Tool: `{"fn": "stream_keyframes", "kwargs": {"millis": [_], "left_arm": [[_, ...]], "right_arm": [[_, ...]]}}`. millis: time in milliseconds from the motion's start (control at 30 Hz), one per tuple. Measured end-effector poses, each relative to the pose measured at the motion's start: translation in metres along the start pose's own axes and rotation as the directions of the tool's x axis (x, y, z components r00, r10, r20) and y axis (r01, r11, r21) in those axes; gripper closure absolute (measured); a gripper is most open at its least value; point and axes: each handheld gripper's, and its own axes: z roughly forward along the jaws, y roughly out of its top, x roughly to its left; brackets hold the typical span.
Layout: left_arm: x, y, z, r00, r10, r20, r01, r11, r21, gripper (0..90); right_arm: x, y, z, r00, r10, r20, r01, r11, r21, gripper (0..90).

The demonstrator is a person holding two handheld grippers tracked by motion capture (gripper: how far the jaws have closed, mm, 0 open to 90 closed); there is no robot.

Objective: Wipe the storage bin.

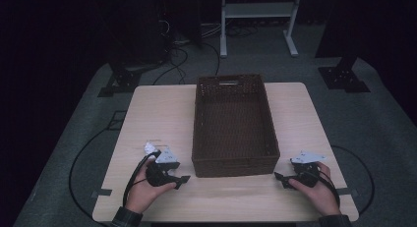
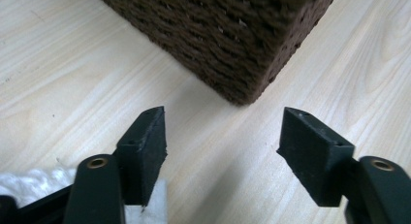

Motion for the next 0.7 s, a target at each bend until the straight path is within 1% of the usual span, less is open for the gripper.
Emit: {"fn": "stream_keyframes", "kwargs": {"millis": [67,167,200,233,267,333,367,400,500,567,700], "left_arm": [[-0.003,-0.003,0.002,0.9999,0.002,-0.014,-0.002,1.0,0.004,27.1],[-0.005,-0.006,0.004,0.9998,0.006,-0.017,-0.006,1.0,0.008,23.8],[-0.008,-0.007,0.006,0.9996,0.018,-0.021,-0.018,0.9998,0.009,22.4],[-0.008,-0.007,0.006,0.9996,0.018,-0.021,-0.018,0.9998,0.009,22.3],[-0.012,-0.008,0.008,0.9995,0.024,-0.02,-0.024,0.9997,0.007,21.8],[-0.013,-0.008,0.01,0.9994,0.028,-0.021,-0.027,0.9996,0.009,19.3],[-0.016,-0.008,0.013,0.9992,0.036,-0.019,-0.035,0.9992,0.019,18.6],[-0.016,-0.008,0.013,0.9992,0.036,-0.019,-0.035,0.9992,0.019,17.9],[-0.019,-0.01,0.023,0.9989,0.041,-0.021,-0.04,0.998,0.049,15.9],[-0.019,-0.011,0.026,0.9986,0.048,-0.02,-0.047,0.9967,0.067,15.3],[-0.018,-0.013,0.031,0.9978,0.054,-0.037,-0.051,0.9953,0.083,13.7]], "right_arm": [[0.0,0.0,0.0,1.0,0.0,0.0,0.0,1.0,0.0,13.2],[0.0,0.0,0.0,1.0,0.0,0.0,0.0,1.0,0.0,13.2],[0.0,0.0,0.0,1.0,0.0,0.0,0.0,1.0,0.0,13.2],[0.0,0.0,0.0,1.0,0.0,0.0,0.0,1.0,0.0,13.2],[0.0,0.0,0.0,1.0,0.0,0.0,0.0,1.0,0.0,13.2],[0.0,0.0,0.0,1.0,0.0,0.0,0.0,1.0,0.0,13.2],[0.0,0.0,0.0,1.0,0.0,0.0,0.0,1.0,0.0,13.2],[0.0,0.0,0.0,1.0,0.0,0.0,0.0,1.0,0.0,13.2],[0.0,0.0,0.0,1.0,0.0,0.0,0.0,1.0,0.0,13.2],[0.0,0.0,0.0,1.0,0.0,0.0,0.0,1.0,0.0,13.2],[0.0,0.0,0.0,1.0,0.0,0.0,0.0,1.0,0.0,13.2]]}}
